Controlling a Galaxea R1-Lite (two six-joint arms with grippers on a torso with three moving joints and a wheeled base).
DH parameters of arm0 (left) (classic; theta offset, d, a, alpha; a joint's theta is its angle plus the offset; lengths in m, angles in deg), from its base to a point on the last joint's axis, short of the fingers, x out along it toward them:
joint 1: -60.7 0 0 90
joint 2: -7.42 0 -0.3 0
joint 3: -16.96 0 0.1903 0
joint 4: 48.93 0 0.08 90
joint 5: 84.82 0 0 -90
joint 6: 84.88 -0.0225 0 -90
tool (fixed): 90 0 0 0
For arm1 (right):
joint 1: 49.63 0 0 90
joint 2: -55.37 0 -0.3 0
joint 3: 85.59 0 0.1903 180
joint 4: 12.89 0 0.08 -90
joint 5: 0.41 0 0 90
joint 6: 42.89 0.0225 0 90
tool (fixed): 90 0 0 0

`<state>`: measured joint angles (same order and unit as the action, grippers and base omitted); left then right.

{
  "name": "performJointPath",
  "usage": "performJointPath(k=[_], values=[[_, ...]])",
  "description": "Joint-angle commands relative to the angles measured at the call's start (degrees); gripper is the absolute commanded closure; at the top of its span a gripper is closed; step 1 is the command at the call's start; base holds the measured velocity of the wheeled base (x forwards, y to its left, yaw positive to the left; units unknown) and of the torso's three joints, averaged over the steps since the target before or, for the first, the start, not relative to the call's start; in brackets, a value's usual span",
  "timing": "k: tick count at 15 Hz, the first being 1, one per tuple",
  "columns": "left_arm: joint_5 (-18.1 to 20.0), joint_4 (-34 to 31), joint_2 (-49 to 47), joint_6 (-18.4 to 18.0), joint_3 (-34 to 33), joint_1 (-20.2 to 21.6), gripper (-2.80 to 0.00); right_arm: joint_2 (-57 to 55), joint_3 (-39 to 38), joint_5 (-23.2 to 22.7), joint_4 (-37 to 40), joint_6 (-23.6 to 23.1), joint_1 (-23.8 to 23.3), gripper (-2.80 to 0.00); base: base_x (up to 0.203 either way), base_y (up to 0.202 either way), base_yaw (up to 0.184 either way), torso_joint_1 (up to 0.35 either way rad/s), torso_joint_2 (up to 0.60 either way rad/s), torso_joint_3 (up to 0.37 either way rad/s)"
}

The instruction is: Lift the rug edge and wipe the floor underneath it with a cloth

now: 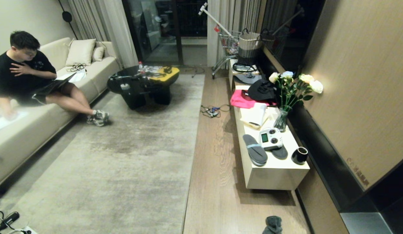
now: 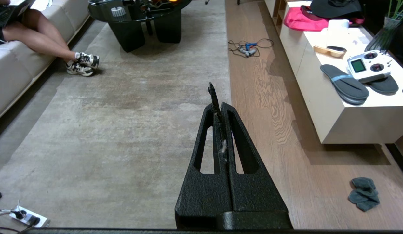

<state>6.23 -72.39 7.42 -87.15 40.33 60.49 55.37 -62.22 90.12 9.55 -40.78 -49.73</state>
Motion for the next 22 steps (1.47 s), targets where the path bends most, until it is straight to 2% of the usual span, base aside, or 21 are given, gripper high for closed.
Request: performJointPath(k=[1,22], values=[[0.0,0.0,-0.1,0.0,0.0,0.0,0.00,-0.1,0.0,0.0,0.0,0.0,0.0,0.00,0.000,0.000,0.000,0.000,0.00,0.000],[0.0,0.0,0.0,0.0,0.0,0.0,0.00,-0.1,0.0,0.0,0.0,-0.1,0.0,0.00,0.000,0.000,0.000,0.000,0.00,0.000]])
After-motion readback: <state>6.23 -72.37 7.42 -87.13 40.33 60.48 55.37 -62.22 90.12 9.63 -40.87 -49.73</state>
